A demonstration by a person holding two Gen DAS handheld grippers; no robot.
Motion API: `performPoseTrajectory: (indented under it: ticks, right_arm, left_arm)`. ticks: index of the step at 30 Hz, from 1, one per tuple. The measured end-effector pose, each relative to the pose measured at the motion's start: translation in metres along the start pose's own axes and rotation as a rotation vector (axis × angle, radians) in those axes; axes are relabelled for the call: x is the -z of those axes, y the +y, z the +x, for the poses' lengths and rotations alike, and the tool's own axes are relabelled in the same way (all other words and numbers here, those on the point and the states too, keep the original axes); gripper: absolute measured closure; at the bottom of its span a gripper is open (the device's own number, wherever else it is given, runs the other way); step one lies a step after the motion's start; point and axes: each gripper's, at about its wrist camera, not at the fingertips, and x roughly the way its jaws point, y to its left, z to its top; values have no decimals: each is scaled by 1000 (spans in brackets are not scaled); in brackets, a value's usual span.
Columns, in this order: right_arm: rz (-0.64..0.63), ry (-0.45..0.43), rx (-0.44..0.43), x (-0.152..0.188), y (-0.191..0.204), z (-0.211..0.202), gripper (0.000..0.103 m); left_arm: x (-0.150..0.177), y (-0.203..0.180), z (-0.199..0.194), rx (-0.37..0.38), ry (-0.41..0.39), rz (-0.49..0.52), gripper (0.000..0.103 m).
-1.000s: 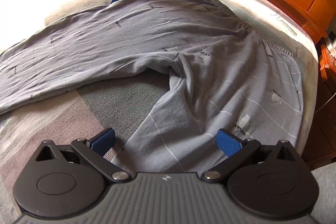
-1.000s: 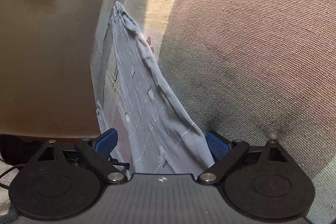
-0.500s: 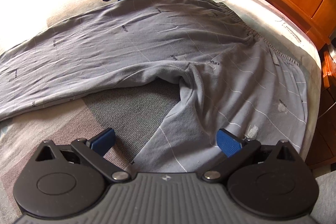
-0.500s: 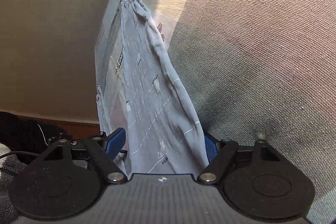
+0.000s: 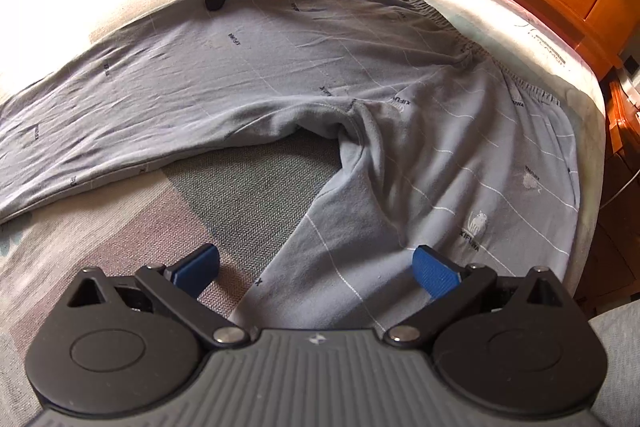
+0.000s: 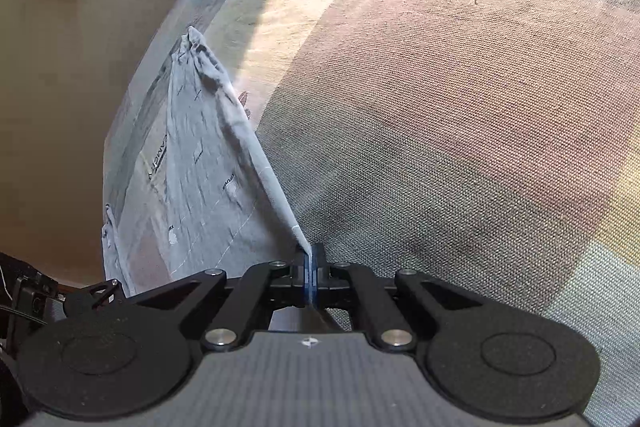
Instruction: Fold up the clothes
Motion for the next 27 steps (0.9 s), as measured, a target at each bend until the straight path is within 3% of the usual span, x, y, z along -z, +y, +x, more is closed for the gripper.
performPoseTrajectory:
  ticks: [11, 13, 18, 22, 27]
  right_arm:
    - [20, -35, 102, -4, -16, 11, 100]
    - [25, -61, 125, -5, -8, 10, 88]
    - [25, -165, 85, -14, 13, 6, 77]
    - [-33, -119, 74, -38, 29, 39, 72]
    - [-81, -73, 42, -80, 43, 88, 69]
  left_arm:
    - [0, 4, -10, -23, -20, -14, 1]
    - [-1, 7, -14, -30, -28, -13, 1]
    - [-8, 23, -25, -91, -56, 21, 1]
    - [-6, 45, -29, -170, -67, 5, 1]
    - [8, 66, -34, -164, -90, -84, 1]
